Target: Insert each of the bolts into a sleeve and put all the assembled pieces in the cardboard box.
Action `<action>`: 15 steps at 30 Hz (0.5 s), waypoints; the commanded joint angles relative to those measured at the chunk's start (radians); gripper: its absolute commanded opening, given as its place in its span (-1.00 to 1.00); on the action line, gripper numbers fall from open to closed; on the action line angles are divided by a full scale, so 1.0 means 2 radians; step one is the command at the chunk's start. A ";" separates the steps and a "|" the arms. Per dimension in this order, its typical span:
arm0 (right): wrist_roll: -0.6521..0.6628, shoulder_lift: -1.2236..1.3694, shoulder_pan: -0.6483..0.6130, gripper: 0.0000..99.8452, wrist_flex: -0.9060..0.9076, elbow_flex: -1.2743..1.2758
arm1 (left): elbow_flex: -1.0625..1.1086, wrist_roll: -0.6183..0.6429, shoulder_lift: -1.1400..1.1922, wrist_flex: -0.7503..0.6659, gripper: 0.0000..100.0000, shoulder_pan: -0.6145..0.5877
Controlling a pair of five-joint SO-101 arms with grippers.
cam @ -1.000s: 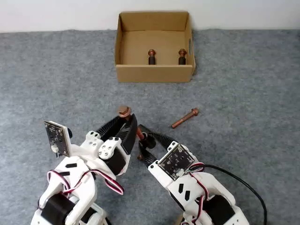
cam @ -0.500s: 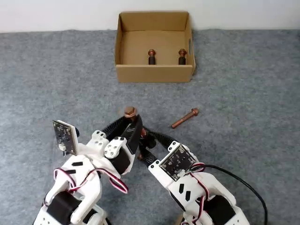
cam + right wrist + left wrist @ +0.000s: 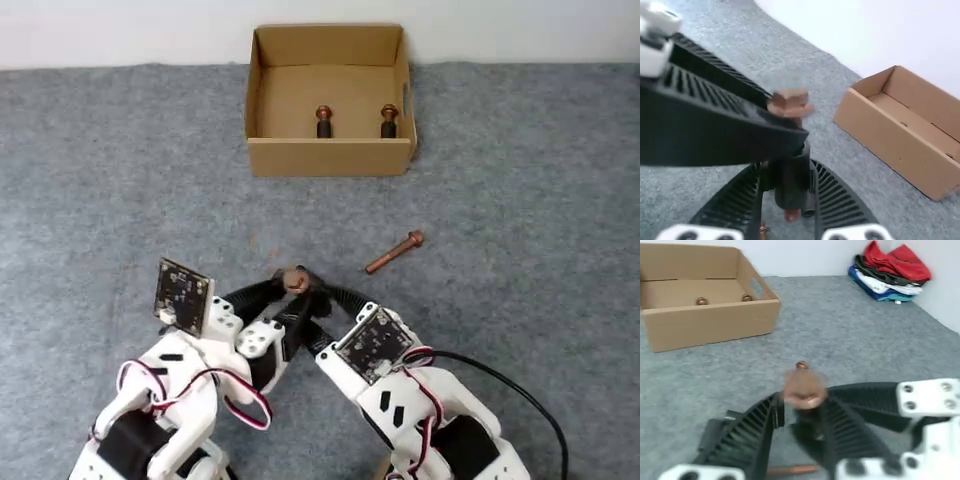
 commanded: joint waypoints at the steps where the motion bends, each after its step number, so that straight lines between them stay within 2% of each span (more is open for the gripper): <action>1: 0.003 0.000 -0.003 -0.98 -0.014 -0.015 | -0.033 -0.008 0.006 0.014 -0.54 -0.021; 10: 0.000 -0.004 0.002 -0.98 -0.016 0.009 | -0.129 -0.032 0.006 0.040 -0.54 -0.059; 12: -0.017 0.000 0.020 -0.98 -0.019 0.009 | -0.145 -0.032 0.006 0.063 -0.54 -0.060; 15: -0.063 0.000 0.072 -0.98 -0.015 0.005 | -0.148 -0.033 0.006 0.093 -0.55 -0.097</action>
